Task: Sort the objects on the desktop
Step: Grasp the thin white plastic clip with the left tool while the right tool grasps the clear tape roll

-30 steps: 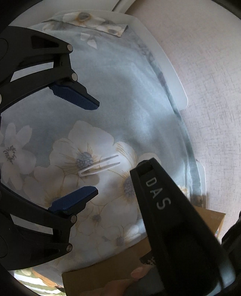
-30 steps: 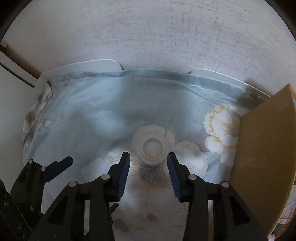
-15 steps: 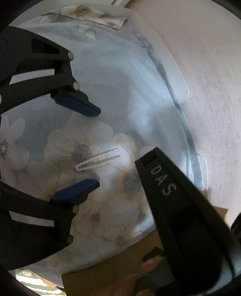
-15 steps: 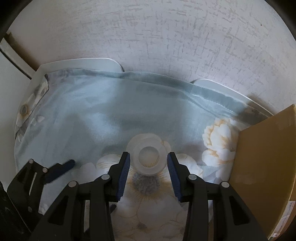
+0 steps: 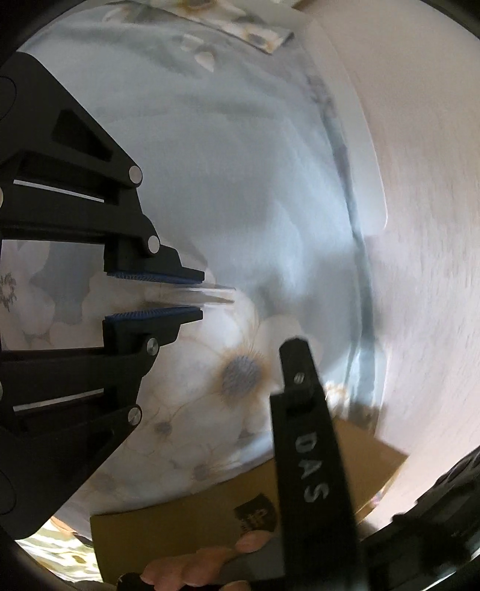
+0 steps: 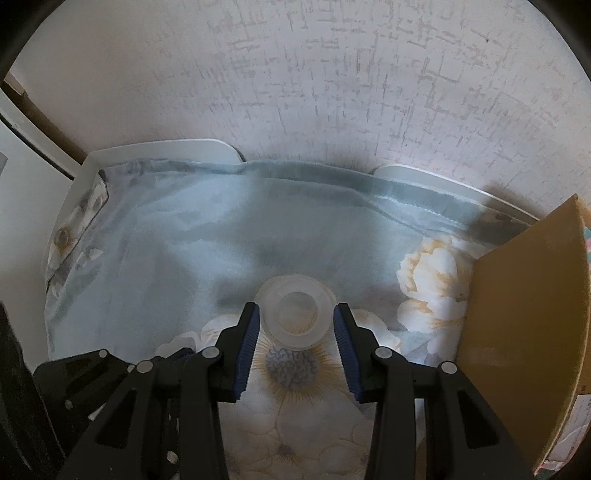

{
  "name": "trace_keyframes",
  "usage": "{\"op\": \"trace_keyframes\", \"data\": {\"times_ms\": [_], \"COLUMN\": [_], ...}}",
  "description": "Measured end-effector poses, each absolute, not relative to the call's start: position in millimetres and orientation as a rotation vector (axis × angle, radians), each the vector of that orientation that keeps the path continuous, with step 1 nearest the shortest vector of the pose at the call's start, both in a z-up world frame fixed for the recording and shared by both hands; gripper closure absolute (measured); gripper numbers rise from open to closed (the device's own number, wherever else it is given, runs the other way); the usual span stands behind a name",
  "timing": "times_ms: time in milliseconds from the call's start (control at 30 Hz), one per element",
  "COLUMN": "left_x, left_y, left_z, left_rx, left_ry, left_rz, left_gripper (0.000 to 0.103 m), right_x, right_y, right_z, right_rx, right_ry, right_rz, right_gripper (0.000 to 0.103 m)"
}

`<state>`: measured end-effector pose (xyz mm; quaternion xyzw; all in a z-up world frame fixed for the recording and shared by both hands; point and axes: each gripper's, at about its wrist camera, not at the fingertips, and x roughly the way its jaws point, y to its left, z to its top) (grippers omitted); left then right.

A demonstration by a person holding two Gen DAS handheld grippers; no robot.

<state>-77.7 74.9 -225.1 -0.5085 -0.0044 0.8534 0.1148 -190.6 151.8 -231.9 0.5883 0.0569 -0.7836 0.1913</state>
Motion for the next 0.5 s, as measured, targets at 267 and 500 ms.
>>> {"op": "trace_keyframes", "data": {"times_ms": [267,500], "left_x": [-75.3,-64.3], "left_y": [33.7,33.1], "left_z": [-221.3,-221.9], "left_rx": [-1.495,-1.527], "left_ry": [-0.127,-0.153], "left_rz": [2.526,2.486], "left_gripper": [0.095,0.095], "right_x": [-191.3,-186.4], "right_y": [156.5,150.5], "right_z": [-223.4,-219.2], "right_rx": [1.63,1.621], "right_ry": [0.147,0.143], "right_rz": [-2.204,-2.21], "right_gripper": [0.065,0.065]}}
